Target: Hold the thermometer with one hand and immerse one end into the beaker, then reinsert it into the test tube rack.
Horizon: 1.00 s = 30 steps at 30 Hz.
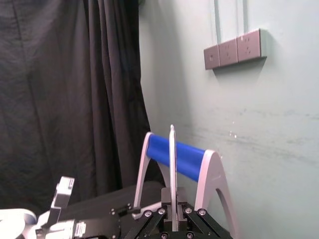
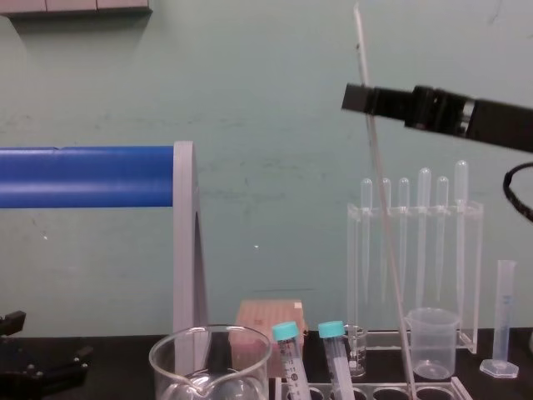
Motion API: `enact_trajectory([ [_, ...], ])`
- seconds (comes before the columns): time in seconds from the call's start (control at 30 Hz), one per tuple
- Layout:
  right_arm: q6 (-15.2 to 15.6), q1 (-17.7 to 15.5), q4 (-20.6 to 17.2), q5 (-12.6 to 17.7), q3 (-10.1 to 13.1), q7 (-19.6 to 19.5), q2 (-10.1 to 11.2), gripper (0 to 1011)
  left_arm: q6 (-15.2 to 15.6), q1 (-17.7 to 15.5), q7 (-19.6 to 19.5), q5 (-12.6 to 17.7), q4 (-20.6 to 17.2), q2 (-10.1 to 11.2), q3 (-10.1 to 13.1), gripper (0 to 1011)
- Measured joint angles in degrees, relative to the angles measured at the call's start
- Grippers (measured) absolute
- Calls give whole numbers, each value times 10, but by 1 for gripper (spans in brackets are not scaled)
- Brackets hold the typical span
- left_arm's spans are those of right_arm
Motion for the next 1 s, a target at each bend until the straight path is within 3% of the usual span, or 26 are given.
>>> enact_trajectory([
  [1.0,-11,45,111,-64,-52,33,-51,57,0,0,0,0,0,0,0,1008],
])
